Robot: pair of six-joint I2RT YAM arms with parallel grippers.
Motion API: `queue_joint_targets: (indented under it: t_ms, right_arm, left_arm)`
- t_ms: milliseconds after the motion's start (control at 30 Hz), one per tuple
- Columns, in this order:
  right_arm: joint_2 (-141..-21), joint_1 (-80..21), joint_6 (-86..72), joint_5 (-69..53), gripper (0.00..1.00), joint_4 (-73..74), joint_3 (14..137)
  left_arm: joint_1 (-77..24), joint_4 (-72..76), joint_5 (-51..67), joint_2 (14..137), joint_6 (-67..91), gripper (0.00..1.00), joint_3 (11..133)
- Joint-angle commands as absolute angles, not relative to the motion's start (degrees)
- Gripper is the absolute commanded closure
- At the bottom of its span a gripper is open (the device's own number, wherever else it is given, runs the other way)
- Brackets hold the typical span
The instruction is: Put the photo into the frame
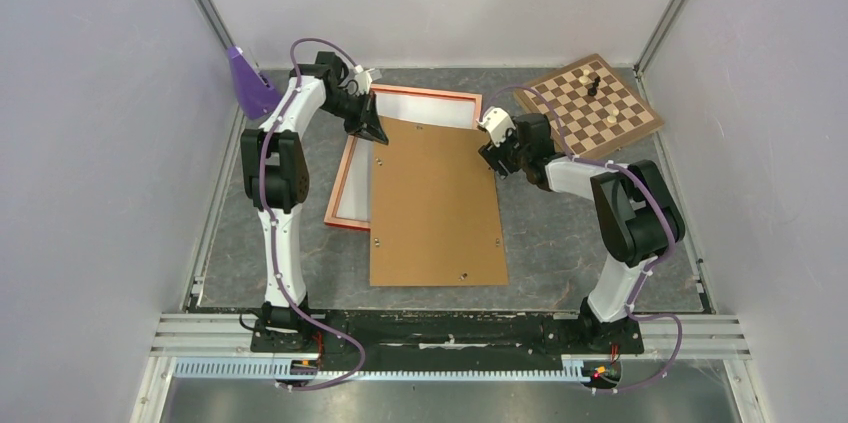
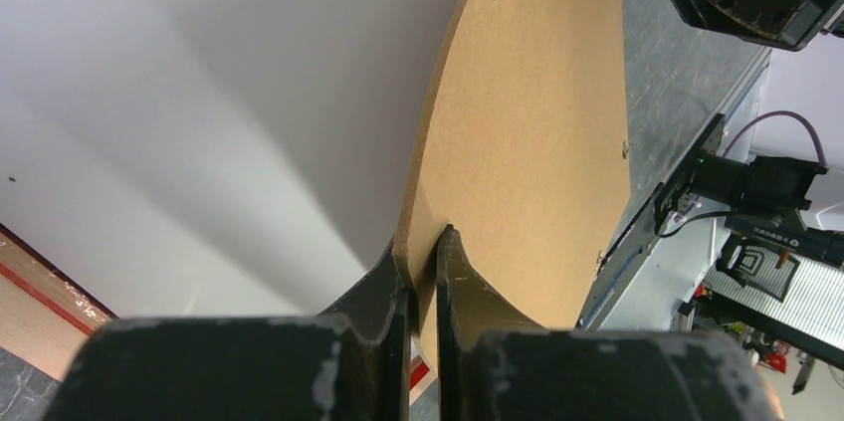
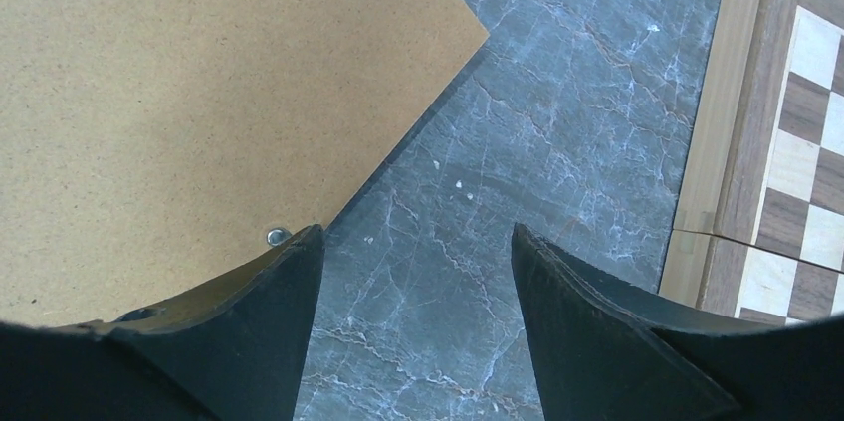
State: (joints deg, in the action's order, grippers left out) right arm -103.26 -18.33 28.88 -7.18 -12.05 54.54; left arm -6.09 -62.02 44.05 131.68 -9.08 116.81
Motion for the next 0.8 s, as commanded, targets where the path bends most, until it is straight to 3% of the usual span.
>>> queue_joint_targets:
  t_ms: [0,767]
  right_arm:
    - [-103.97,-18.87,30.05,-7.1,0.29,-11.97,56.04]
    - [-101.2,-19.32,29.6,-8.68,0.33,-9.46,52.15]
  left_arm:
    - [-6.15,-54.72,29.88,132.79,-21.33,0.98,116.36]
    - [-5.67,-50.33,27.61,131.95,-16.99,0.98,114.39]
